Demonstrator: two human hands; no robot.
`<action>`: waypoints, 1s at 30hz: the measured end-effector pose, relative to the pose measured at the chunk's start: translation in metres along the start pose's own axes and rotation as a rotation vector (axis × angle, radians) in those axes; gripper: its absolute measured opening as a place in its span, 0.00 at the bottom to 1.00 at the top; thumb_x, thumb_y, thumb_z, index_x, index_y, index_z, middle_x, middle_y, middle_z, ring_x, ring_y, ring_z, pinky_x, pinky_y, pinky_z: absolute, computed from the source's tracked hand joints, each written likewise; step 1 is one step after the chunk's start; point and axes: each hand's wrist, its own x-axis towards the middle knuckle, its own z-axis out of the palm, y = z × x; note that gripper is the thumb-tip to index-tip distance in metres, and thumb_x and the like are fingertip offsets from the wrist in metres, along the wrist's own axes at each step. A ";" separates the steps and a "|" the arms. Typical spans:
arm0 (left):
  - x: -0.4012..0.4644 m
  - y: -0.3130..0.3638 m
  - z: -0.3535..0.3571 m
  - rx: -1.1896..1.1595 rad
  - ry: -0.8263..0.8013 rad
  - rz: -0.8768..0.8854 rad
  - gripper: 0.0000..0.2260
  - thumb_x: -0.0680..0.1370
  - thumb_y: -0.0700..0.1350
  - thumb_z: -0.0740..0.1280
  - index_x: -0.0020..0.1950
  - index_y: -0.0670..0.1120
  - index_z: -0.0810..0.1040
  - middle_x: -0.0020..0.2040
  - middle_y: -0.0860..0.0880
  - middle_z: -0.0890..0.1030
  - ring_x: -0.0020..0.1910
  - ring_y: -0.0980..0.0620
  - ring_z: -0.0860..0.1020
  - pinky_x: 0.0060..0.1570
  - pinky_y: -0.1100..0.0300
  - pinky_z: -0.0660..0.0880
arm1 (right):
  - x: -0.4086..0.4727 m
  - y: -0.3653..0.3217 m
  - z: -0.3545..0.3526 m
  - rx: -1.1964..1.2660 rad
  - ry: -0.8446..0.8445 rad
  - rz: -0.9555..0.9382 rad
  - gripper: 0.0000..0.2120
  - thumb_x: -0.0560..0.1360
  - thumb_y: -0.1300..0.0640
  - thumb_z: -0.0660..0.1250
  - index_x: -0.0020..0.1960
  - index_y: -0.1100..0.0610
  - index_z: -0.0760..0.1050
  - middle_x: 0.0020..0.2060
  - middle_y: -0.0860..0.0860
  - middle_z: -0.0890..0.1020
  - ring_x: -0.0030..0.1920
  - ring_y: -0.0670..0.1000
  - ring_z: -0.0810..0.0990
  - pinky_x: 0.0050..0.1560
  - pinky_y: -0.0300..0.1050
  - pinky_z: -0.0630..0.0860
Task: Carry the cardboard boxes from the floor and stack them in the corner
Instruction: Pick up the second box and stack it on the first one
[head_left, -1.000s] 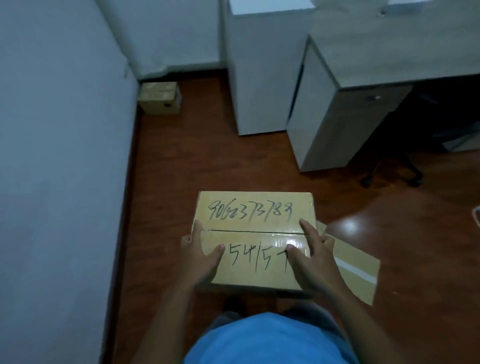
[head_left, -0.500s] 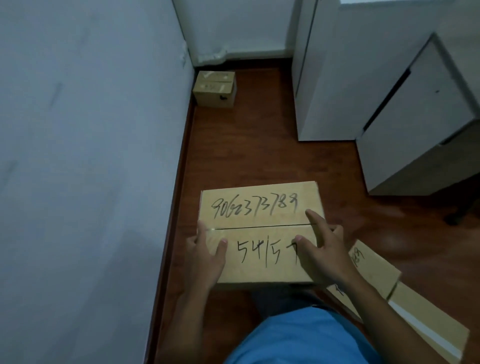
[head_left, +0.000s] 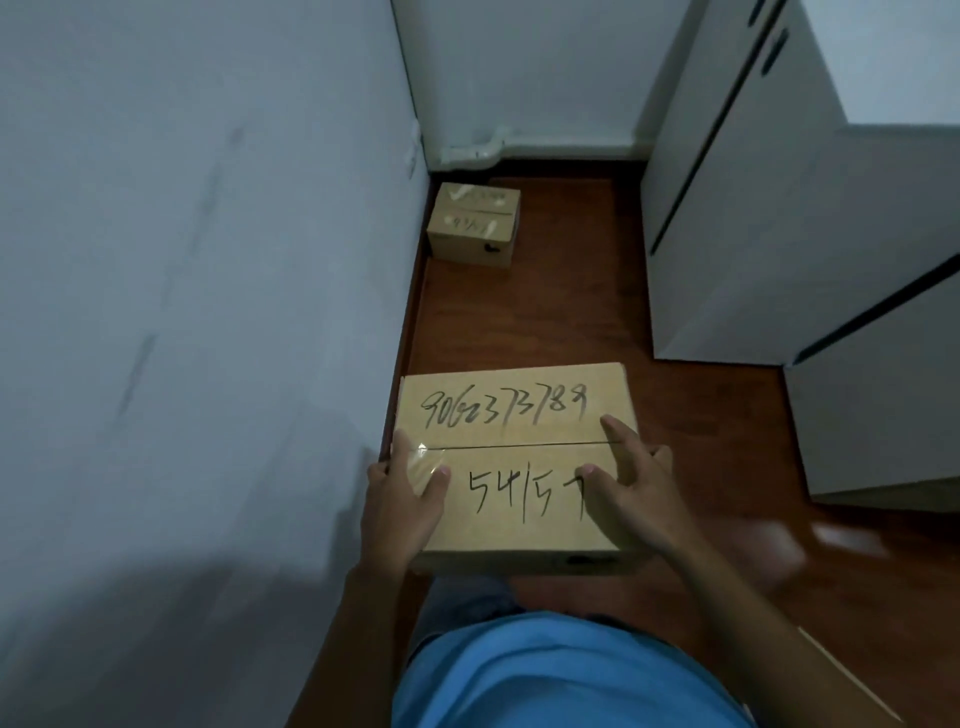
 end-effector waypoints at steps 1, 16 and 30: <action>0.027 0.008 -0.010 -0.010 -0.024 0.039 0.30 0.73 0.67 0.60 0.73 0.62 0.57 0.62 0.48 0.73 0.53 0.49 0.78 0.50 0.45 0.80 | 0.017 -0.016 0.002 0.028 0.027 0.002 0.31 0.74 0.43 0.69 0.73 0.33 0.60 0.63 0.51 0.63 0.60 0.54 0.69 0.62 0.56 0.73; 0.321 0.174 -0.065 0.066 -0.094 0.279 0.29 0.77 0.59 0.65 0.75 0.56 0.60 0.59 0.48 0.73 0.54 0.50 0.75 0.49 0.53 0.77 | 0.256 -0.155 -0.020 0.242 0.268 0.055 0.26 0.75 0.47 0.68 0.69 0.31 0.64 0.59 0.48 0.64 0.55 0.49 0.72 0.61 0.58 0.77; 0.525 0.289 -0.074 -0.081 0.006 0.057 0.23 0.76 0.57 0.64 0.69 0.61 0.63 0.59 0.47 0.76 0.51 0.48 0.79 0.44 0.49 0.81 | 0.511 -0.292 -0.083 0.025 0.080 -0.023 0.27 0.76 0.46 0.66 0.72 0.37 0.60 0.62 0.51 0.63 0.55 0.51 0.70 0.52 0.47 0.70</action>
